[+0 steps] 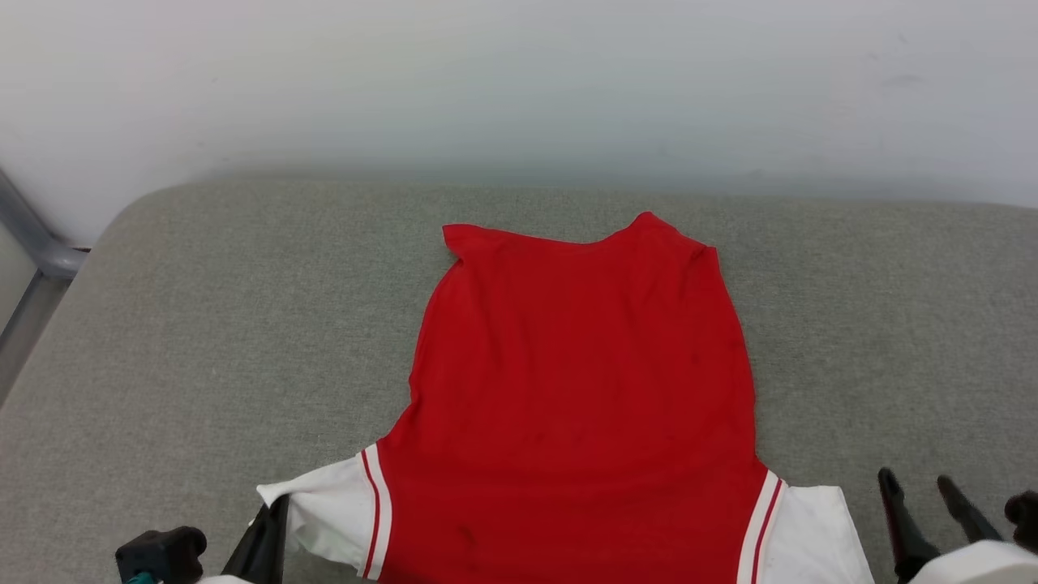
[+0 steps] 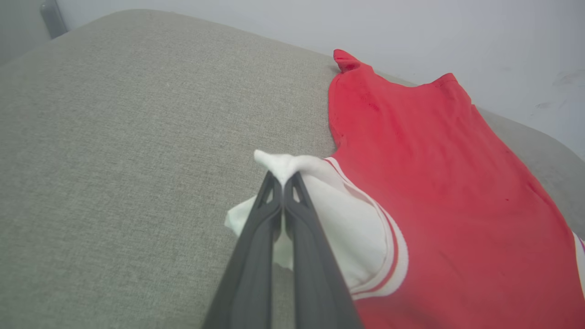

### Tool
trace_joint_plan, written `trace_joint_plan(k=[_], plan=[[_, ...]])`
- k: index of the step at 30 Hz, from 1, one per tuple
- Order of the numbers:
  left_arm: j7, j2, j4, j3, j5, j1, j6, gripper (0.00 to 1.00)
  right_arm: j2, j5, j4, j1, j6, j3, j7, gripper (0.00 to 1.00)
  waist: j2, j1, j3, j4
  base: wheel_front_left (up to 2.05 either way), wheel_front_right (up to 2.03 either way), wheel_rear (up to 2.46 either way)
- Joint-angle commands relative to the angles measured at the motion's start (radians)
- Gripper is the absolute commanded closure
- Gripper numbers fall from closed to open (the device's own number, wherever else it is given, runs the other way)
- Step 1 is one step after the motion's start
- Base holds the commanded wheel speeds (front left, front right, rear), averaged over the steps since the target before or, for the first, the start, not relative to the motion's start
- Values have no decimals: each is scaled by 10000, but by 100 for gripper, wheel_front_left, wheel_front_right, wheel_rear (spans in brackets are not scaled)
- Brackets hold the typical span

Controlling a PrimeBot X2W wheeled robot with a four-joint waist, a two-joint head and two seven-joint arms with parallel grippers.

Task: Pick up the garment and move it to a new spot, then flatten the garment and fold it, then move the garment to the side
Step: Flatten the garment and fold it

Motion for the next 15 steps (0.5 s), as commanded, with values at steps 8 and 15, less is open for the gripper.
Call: trace_joint_plan(k=[8,15], plan=[[-246,-243,-495,-367,324,-1143,-223,100,12,-350,1789,-3505,-5,-497,-1102,0,-1,1,991,751,0,0,0],[-599,-581,-581,-822,528,-2164,-650,100,-518,-872,4281,-6951,-5,-740,150,0,-1,1,2158,1595,0,0,0]])
